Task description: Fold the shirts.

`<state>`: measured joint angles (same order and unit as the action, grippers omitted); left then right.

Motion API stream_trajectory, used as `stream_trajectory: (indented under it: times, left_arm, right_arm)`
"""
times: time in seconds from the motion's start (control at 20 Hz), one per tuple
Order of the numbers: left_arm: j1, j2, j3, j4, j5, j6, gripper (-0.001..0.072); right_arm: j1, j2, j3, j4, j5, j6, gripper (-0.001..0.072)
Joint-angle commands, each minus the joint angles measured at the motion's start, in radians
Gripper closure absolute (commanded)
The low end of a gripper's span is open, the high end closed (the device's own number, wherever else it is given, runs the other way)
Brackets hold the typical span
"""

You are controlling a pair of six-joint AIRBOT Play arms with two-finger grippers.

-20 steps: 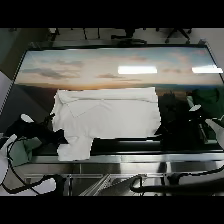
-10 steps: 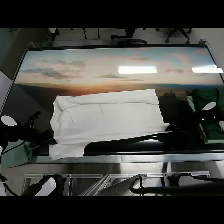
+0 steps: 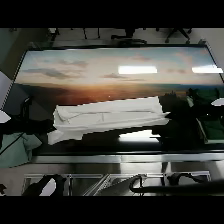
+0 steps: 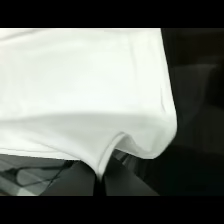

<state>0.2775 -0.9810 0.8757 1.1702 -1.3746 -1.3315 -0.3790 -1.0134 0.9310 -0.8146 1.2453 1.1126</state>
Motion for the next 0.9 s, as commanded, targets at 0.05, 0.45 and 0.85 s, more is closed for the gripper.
stream_trajectory:
  times: [0.05,0.45,0.85]
  left_arm:
    - [-0.031,-0.216,0.234,-0.044,0.075,0.003,0.0687]
    - [-0.082,-0.673,0.494,-0.119,0.068,0.027,0.0681]
    - [0.019,-0.706,0.566,-0.115,-0.059,-0.038,0.014]
  right_arm:
    - [0.051,-0.128,0.097,0.221,-0.159,-0.146,0.0695]
    - [0.135,-0.386,0.209,0.262,-0.209,-0.299,0.0655]
    - [-0.006,-0.322,0.251,0.208,-0.175,-0.298,0.0109]
